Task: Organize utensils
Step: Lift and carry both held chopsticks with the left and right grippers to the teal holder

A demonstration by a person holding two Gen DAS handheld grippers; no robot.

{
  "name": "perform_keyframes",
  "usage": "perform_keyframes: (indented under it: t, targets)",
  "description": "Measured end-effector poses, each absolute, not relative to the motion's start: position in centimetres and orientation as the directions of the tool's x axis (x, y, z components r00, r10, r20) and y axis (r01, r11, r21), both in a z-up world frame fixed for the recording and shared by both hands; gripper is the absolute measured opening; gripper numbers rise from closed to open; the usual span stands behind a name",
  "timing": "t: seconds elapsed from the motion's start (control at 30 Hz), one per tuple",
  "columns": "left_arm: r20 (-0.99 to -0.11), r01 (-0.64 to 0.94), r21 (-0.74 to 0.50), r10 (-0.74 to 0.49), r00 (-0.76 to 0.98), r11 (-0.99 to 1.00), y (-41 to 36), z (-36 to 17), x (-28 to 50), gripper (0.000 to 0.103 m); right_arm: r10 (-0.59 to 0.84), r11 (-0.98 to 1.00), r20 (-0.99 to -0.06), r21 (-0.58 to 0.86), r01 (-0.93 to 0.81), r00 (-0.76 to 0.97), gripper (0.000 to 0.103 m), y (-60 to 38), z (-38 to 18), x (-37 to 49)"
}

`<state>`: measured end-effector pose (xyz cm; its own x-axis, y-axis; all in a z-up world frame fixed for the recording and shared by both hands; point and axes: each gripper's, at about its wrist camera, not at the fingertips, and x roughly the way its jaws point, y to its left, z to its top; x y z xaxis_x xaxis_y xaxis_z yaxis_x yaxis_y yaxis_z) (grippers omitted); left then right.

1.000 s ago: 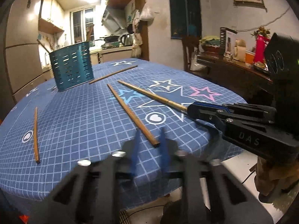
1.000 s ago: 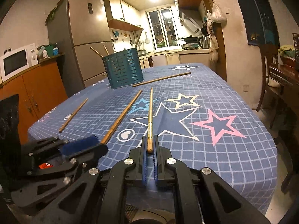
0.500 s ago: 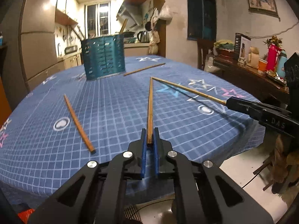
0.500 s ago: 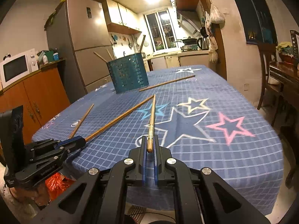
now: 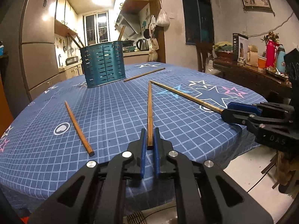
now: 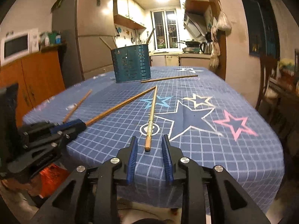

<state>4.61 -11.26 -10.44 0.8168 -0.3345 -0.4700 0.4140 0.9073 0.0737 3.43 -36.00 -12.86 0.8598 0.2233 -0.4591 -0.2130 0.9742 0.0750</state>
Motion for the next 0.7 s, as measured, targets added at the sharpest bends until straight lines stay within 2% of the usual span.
perform_keyframes:
  t: [0.17,0.23,0.4,0.57,0.7]
  targets:
    - [-0.437,0.415,0.084,-0.341,0.832,0.906,-11.2,-10.8,4.3,0.007,0.172,0.981,-0.445,-0.008,-0.195,0.879,0.025,-35.1,-13.0,3.0]
    - [-0.421,0.414,0.077,-0.346,0.838,0.907,-11.0,-11.0,4.2,0.007,0.154,0.983,-0.427,-0.029,-0.183,0.891,0.017,-34.7,-13.2,2.6]
    - [-0.417,0.431,0.065,-0.368,0.831,0.900,-10.7,-11.0,4.2,0.005,0.141,0.990,-0.409,0.031,-0.141,0.902,0.008,-34.5,-13.4,2.2]
    - [-0.429,0.455,0.042,-0.396,0.812,0.889,-10.1,-10.2,4.0,0.005,0.152,0.988,-0.423,0.067,-0.136,0.893,0.007,-34.5,-13.0,1.9]
    - [-0.363,0.476,0.039,-0.431,0.826,0.879,-9.0,-7.6,2.8,0.005,0.153,0.988,-0.394,0.057,-0.142,0.906,0.007,-34.3,-11.2,0.7]
